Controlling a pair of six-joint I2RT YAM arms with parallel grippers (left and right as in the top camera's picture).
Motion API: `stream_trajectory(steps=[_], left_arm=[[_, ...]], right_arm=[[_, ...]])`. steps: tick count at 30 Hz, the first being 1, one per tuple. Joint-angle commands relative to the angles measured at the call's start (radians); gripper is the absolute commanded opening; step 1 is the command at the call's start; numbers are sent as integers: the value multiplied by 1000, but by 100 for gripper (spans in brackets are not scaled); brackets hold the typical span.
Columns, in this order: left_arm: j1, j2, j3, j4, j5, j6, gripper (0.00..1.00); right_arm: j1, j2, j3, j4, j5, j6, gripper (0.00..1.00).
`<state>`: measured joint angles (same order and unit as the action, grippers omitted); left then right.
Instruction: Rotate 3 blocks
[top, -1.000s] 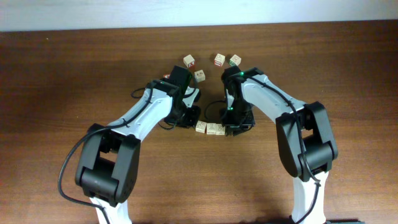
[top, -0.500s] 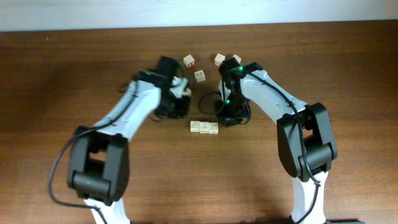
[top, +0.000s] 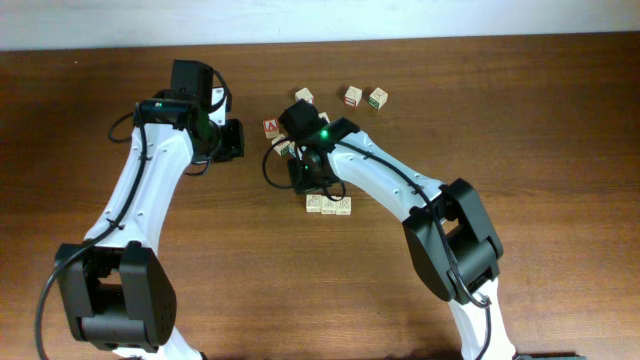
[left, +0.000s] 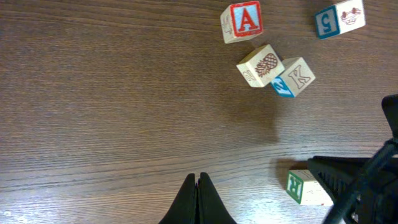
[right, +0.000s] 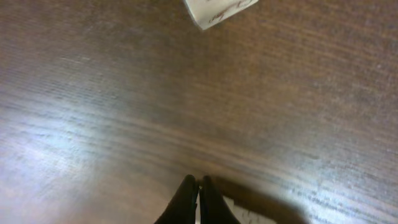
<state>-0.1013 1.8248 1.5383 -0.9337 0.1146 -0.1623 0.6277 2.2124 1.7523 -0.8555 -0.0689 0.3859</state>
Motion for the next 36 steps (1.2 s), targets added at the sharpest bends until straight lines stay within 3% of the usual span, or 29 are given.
stream_trajectory(steps=[1, 29, 33, 36], left_arm=[[2, -11, 11, 0, -27, -5, 1], [1, -11, 11, -6, -26, -6, 0], [1, -11, 11, -10, -26, -5, 0], [1, -11, 1, -72, 32, -6, 0]], right_arm=[[2, 20, 13, 4, 74, 47, 4], [26, 19, 14, -64, 76, 68, 4], [-48, -89, 107, -109, 68, 56, 4], [-183, -220, 124, -205, -98, -43, 5]])
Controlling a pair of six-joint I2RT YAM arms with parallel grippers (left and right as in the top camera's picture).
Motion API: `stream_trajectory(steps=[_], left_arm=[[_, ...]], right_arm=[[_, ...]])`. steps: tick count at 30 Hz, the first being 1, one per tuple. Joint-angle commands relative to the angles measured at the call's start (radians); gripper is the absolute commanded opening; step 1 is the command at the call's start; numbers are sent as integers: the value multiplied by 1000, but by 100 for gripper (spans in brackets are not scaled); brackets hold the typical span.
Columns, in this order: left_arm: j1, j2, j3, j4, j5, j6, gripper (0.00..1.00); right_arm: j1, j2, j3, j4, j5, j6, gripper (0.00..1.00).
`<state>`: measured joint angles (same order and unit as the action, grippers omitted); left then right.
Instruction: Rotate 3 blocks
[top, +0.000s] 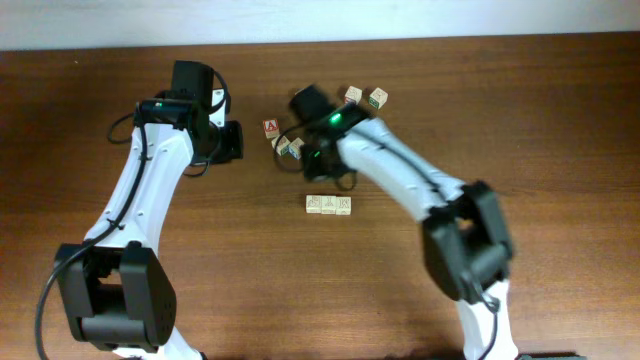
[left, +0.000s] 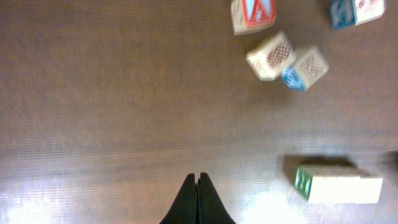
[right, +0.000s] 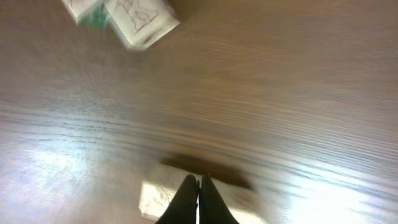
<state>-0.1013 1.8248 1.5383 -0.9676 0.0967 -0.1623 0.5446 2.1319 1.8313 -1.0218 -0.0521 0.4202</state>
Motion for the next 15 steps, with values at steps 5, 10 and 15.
stream_trajectory(steps=[5, 10, 15], left_arm=[[-55, -11, -173, 24, 230, -1, 0], [-86, -6, -376, 322, 397, -40, 0], [-87, -2, -439, 442, 431, -50, 0]], right_arm=[[-302, -148, -95, -115, -492, -339, 4], [-329, -148, -388, 140, -637, -307, 4], [-415, -148, -500, 249, -682, -285, 4]])
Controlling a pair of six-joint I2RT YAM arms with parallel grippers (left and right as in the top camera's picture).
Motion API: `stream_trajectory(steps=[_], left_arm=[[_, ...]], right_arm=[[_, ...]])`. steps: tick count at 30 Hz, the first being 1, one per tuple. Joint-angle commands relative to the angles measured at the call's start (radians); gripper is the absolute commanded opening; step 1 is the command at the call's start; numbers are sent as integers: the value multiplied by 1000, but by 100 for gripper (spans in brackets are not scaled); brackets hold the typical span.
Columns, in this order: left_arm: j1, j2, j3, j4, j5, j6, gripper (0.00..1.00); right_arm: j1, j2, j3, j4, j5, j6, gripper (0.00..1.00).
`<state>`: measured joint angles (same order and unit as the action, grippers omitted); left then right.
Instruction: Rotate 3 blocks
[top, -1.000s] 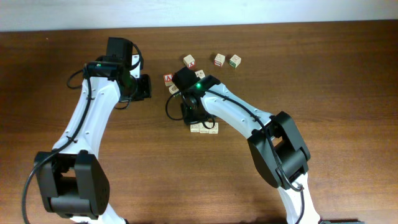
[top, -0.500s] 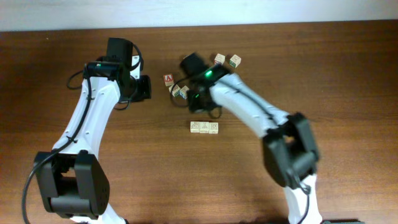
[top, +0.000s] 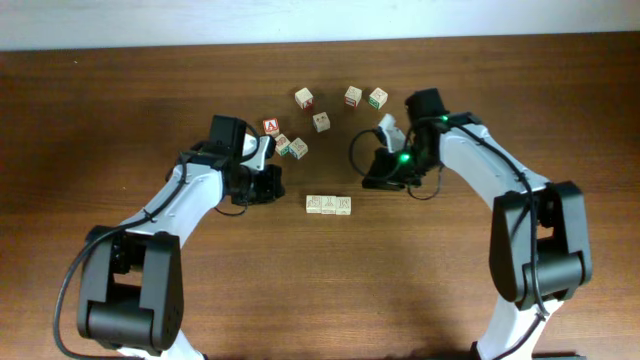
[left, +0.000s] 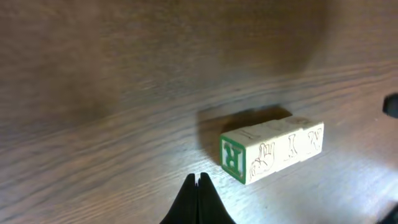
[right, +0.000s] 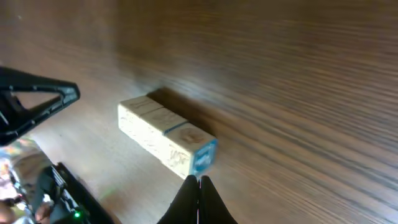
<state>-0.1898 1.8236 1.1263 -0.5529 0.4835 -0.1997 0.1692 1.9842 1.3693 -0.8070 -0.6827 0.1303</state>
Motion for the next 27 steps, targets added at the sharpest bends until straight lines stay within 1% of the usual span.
stream_trajectory(steps=[1, 2, 5, 7, 9, 18, 21, 27], left_arm=[[0, 10, -30, 42, 47, -13, 0], [-6, 23, -30, 56, 58, -13, 0], [-50, 79, -30, 82, 90, -13, 0], [-47, 90, -30, 87, 105, -26, 0], [-50, 90, -30, 73, 111, -39, 0], [-72, 107, -30, 75, 124, -54, 0], [-72, 127, -30, 90, 148, -54, 0], [-72, 131, -30, 93, 154, -54, 0]], right_arm=[[-40, 0, -55, 59, -63, 5, 4], [-39, 0, -71, 86, -78, 7, 4], [-38, 0, -125, 168, -77, 71, 4], [-39, 0, -164, 221, -76, 102, 4], [-39, 0, -179, 240, -73, 115, 4], [-37, 0, -181, 235, -73, 115, 4], [-29, 0, -182, 235, -73, 116, 4], [-13, 3, -198, 220, -66, 175, 4]])
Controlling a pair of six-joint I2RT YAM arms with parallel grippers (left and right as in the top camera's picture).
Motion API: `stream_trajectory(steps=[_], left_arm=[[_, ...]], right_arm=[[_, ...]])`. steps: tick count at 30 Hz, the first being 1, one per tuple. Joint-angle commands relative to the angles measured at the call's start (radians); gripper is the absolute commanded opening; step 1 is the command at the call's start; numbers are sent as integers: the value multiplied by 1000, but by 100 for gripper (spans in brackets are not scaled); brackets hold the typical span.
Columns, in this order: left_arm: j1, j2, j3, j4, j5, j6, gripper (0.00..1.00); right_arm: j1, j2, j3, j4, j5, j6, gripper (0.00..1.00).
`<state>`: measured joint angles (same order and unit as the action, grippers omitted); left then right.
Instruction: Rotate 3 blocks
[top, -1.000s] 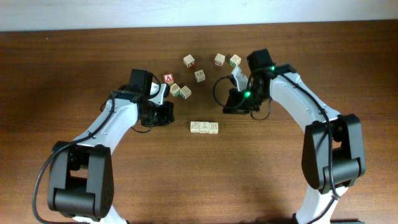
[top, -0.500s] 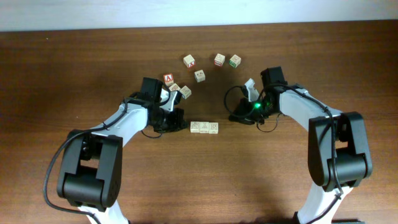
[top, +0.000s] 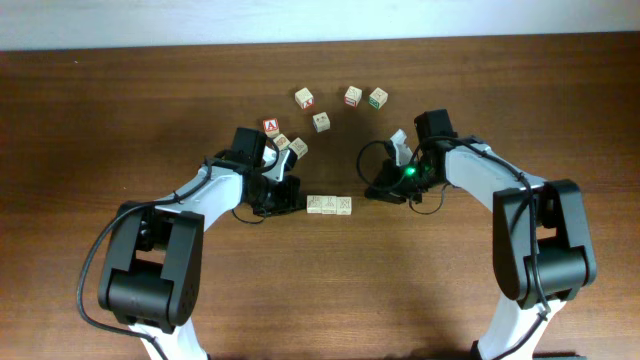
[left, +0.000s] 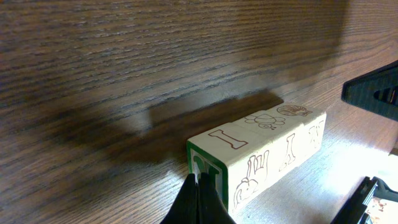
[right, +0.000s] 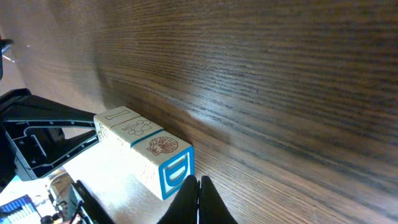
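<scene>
Three cream blocks lie end to end as one row in the middle of the table. My left gripper is shut, low at the table, its tip against the row's green-lettered left end. My right gripper is also shut and low, its tip just off the blue-lettered right end. From overhead the left gripper and the right gripper flank the row. The tops show an I, a turtle-like drawing and a shell.
Several loose letter blocks lie behind the row: a red A block, a pair beside it, one more, and others near the back. The table's far edge meets a white wall.
Both shut grippers have come closer to the row's ends and lower to the table. The left tip now touches the green end. The row lies where it did.
First my right gripper was down at the row while the left arm stayed back on the left. Then the right arm was over the loose blocks behind it. After that both arms stood on either side of the row, and now they sit at its ends.
</scene>
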<state>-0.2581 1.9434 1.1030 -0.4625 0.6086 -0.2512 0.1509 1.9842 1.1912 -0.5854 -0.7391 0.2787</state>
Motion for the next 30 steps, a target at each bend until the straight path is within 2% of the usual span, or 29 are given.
stream_trajectory(steps=[1, 5, 8, 30], left_arm=[[-4, 11, -6, 3, 32, -2, 0], [-3, 11, -6, 3, 43, -1, 0], [-3, 11, -6, 6, 85, 43, 0], [8, 11, -6, 3, 92, 43, 0]], right_arm=[[6, 3, -25, -1, -10, 31, 4], [8, 3, -30, -5, -10, 34, 4], [14, 3, -34, -5, -9, 34, 4], [61, 18, -54, 43, -2, 94, 4]])
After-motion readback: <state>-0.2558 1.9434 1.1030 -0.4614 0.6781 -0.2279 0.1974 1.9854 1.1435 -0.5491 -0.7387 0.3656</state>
